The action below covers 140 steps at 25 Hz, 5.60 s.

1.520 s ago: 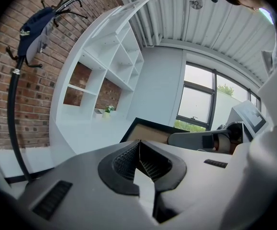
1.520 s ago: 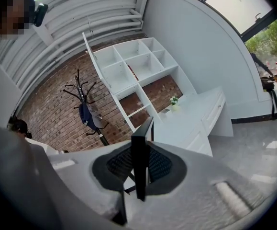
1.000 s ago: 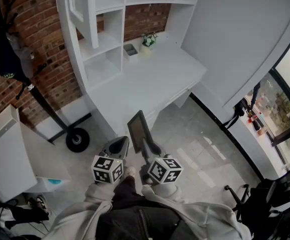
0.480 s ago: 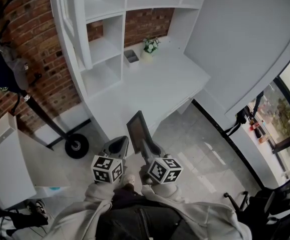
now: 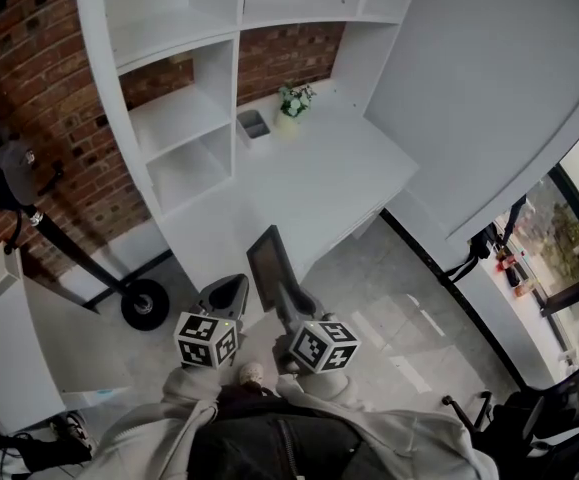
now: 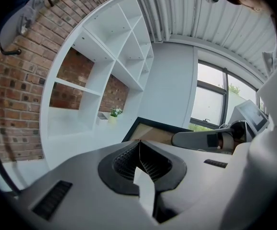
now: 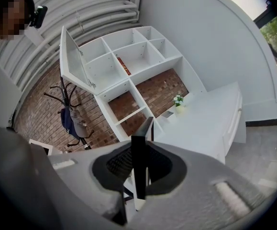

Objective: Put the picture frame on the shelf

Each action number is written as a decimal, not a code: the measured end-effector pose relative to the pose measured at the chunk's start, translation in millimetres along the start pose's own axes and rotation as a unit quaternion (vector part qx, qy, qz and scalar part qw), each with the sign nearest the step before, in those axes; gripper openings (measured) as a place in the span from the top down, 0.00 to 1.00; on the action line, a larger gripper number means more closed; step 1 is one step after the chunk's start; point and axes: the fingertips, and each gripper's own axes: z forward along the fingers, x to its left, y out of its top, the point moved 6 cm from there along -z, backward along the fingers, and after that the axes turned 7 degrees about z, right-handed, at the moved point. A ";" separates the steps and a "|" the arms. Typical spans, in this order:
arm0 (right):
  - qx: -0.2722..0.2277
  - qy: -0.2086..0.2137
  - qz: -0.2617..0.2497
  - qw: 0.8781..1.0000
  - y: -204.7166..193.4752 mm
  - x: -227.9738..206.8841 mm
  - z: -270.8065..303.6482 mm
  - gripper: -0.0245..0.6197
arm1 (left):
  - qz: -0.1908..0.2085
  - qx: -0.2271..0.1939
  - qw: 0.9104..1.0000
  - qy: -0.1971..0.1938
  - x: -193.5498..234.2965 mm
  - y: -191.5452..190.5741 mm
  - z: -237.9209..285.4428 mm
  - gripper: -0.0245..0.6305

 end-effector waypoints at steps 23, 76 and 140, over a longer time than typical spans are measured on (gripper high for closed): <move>-0.004 -0.020 0.009 1.000 6.1 -10.8 23.7 0.89 | -0.009 -0.003 1.000 -0.026 6.5 -2.2 19.8 0.95; 0.182 0.195 -0.053 0.962 103.3 -50.3 209.3 0.89 | -0.071 -0.061 0.963 0.252 88.9 54.4 117.0 0.96; 0.114 0.292 0.289 0.905 141.3 44.6 348.3 0.89 | -0.025 -0.111 0.914 0.389 181.7 167.6 64.7 0.96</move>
